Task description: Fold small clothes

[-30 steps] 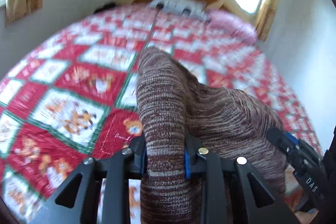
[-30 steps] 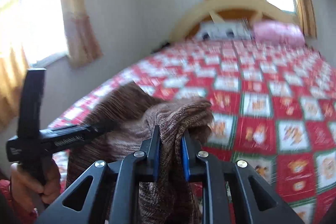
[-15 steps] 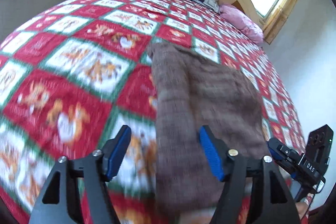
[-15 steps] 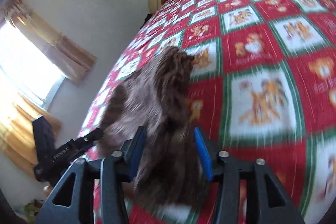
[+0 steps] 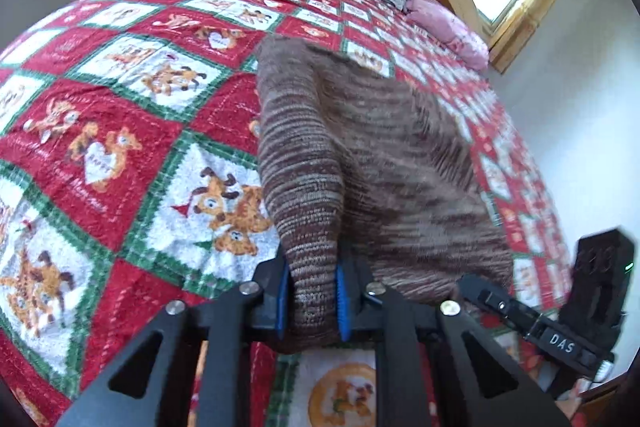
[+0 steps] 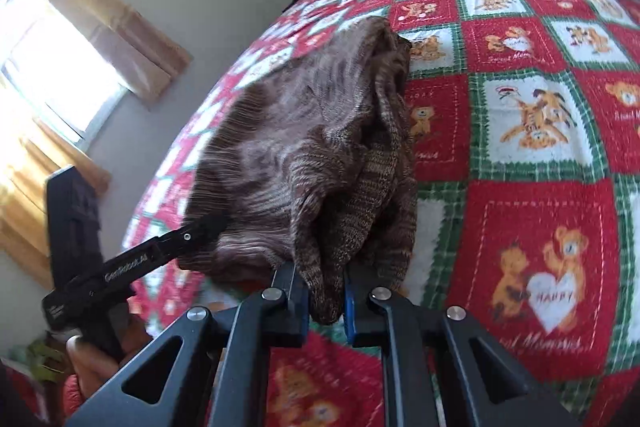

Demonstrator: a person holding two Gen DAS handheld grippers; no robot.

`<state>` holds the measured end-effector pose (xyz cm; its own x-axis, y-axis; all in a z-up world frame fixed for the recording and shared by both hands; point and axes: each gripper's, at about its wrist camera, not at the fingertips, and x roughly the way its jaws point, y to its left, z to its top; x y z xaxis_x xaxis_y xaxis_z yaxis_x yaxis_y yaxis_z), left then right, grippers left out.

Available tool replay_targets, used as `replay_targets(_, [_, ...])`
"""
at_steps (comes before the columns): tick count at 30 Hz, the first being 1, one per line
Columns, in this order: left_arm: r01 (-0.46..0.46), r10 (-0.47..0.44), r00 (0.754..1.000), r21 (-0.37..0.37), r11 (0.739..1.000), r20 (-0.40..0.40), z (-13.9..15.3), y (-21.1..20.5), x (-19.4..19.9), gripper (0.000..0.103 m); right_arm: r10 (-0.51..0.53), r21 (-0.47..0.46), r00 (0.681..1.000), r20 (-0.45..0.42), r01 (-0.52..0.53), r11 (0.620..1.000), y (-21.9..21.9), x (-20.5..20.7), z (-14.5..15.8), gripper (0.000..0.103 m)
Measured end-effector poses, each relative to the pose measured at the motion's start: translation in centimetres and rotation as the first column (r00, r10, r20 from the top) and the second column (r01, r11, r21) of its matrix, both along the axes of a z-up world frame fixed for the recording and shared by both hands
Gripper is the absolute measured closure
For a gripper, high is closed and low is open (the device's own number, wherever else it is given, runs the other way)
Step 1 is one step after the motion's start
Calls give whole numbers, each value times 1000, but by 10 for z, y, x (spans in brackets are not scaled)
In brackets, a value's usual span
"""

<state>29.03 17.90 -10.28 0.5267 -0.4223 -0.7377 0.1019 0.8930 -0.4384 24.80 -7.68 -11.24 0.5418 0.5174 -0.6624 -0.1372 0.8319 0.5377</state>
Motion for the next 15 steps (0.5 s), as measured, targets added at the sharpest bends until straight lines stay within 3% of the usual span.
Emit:
replay_targets(2, [4,-4,1000,5,1000,0,4,4,-5,85,1,106,1000,-26,2,994,-9,-3,-1,91])
replay_targets(3, [12,-12,1000,12,1000,-8,2,5,-6,85,1,114,999,-33,3,993,-11,-4,-2,91])
replay_targets(6, [15,-14,1000,95,995,-17,-15,-2,-10,76,-9,35,999,-46,10,999,-10,-4,-18,91])
replay_targets(9, [6,-13,999,140,990,49,-14,-7,-19,72,-12,46,1000,0,12,999,-12,-7,-23,91])
replay_targets(11, [1,-11,998,169,986,58,-12,-7,-23,64,-8,1,1000,22,8,1000,-8,-6,-18,92])
replay_targets(15, [-78,57,995,287,955,79,-3,3,-41,28,-15,-17,999,31,16,1000,-10,-15,-13,91])
